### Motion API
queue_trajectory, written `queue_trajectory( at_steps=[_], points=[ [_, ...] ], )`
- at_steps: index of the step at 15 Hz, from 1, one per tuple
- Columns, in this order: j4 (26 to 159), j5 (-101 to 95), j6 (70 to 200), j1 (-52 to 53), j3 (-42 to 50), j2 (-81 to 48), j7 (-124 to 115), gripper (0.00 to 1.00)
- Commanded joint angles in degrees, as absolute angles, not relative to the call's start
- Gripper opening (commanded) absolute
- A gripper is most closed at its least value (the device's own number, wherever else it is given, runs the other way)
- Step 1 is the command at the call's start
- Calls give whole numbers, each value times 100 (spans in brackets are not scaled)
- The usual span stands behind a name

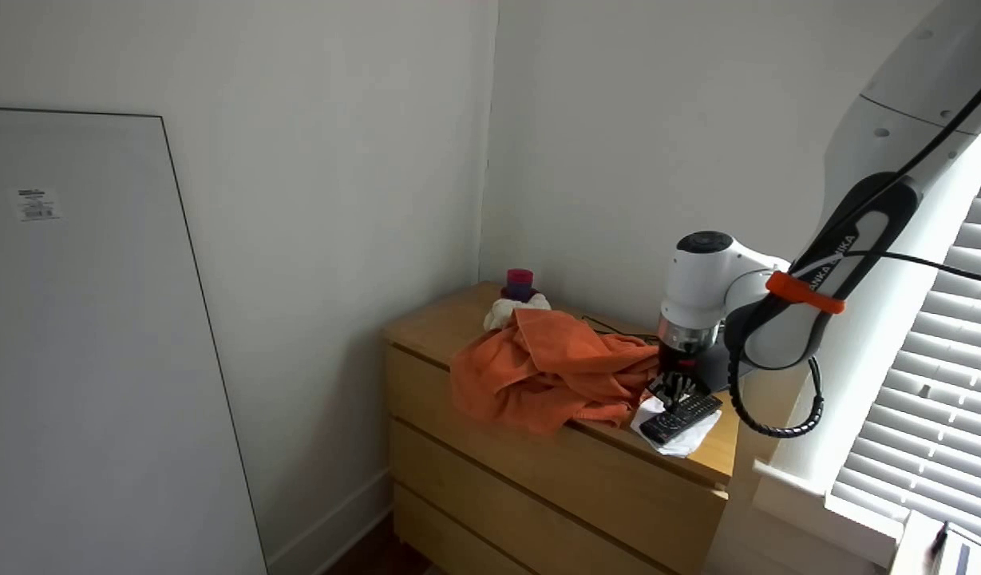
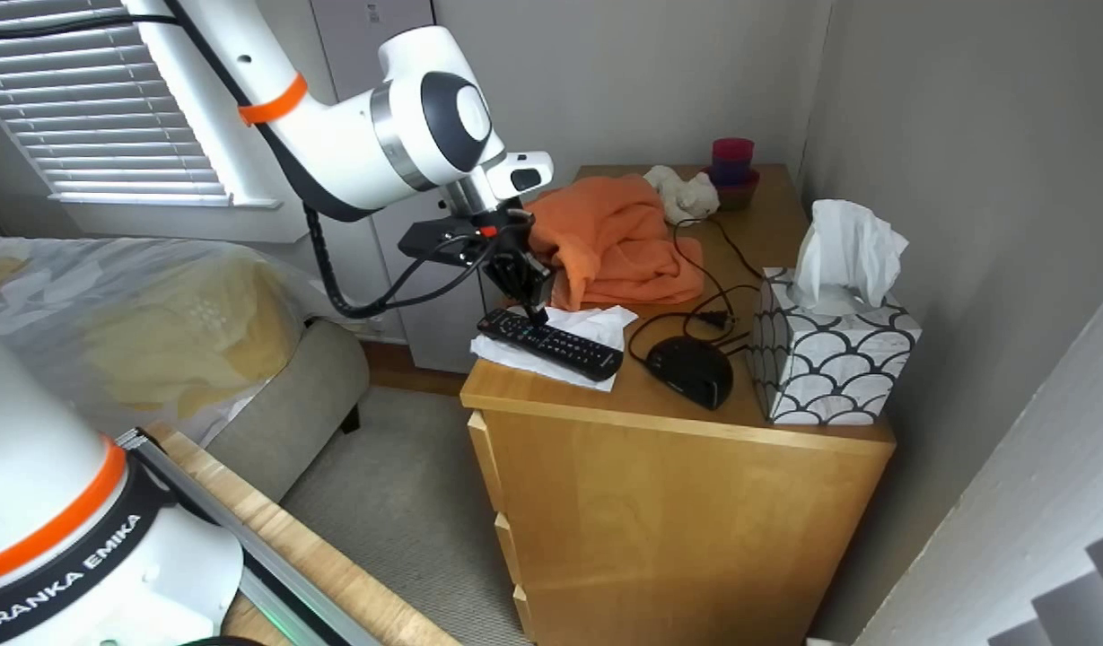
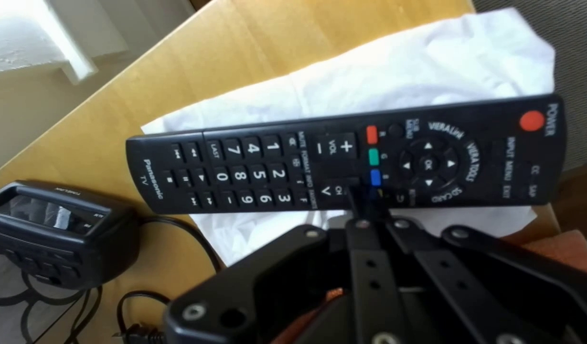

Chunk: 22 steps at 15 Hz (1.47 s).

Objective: Push a button on the black remote

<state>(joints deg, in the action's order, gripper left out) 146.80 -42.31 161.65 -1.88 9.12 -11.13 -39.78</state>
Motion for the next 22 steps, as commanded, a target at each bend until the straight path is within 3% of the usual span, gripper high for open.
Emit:
queue_trajectory(
  at_steps=[1, 22],
  points=[
    [14588, -4514, 16060, -66, 1001, -1218, -4339, 0],
    [14487, -4722, 15820, 32, 1008, -1177, -4911, 0]
  ],
)
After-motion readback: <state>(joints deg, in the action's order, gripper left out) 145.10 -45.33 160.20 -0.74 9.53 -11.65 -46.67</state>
